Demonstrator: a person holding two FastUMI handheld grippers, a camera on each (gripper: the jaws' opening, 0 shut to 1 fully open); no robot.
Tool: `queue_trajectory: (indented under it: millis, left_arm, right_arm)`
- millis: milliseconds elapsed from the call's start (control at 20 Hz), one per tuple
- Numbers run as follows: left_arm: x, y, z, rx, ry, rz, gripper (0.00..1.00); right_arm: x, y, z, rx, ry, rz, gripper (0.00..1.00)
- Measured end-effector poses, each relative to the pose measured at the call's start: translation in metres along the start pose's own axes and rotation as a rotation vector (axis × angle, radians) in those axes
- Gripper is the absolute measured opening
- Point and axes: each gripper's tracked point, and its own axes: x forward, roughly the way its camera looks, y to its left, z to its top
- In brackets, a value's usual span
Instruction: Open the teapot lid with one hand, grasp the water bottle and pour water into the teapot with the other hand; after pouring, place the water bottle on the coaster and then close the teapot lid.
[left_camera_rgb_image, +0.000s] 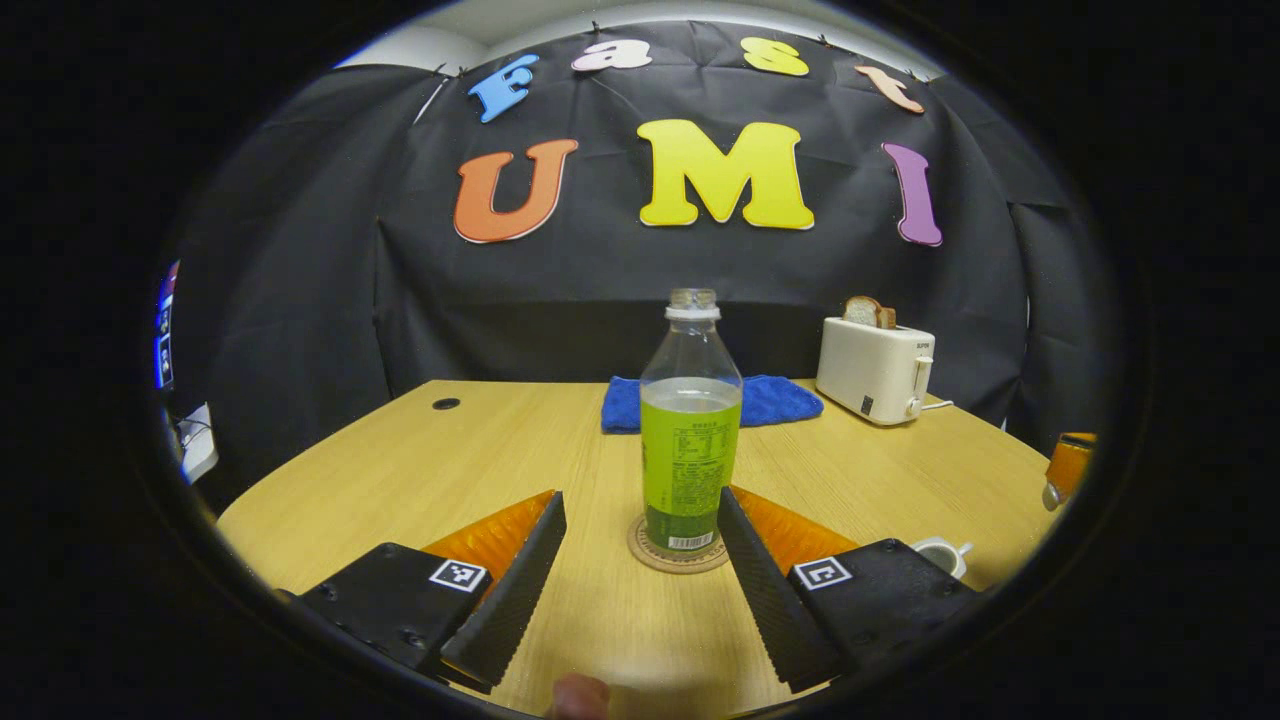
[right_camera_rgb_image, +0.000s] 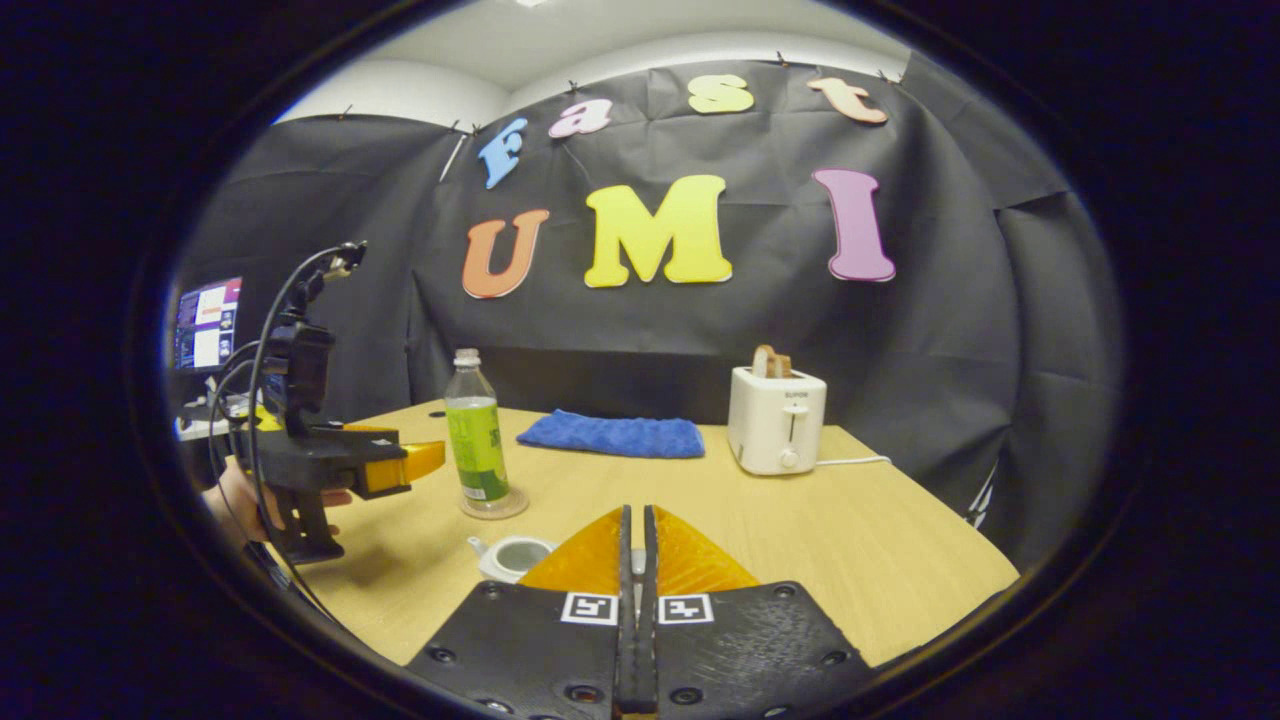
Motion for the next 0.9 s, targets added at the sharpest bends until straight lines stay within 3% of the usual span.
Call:
queue_trajectory:
  millis: [400, 900]
  left_arm:
    - [-0.077, 0.059, 0.028, -0.012, -0.122, 0.121, 0.95]
    - [-0.082, 0.072, 0.013, -0.006, -0.14, 0.163, 0.95]
  right_arm:
    - [0.043, 0.064, -0.005, -0.021, -0.005, 0.151, 0.0]
    - [0.068, 0.074, -0.04, -0.022, 0.052, 0.152, 0.0]
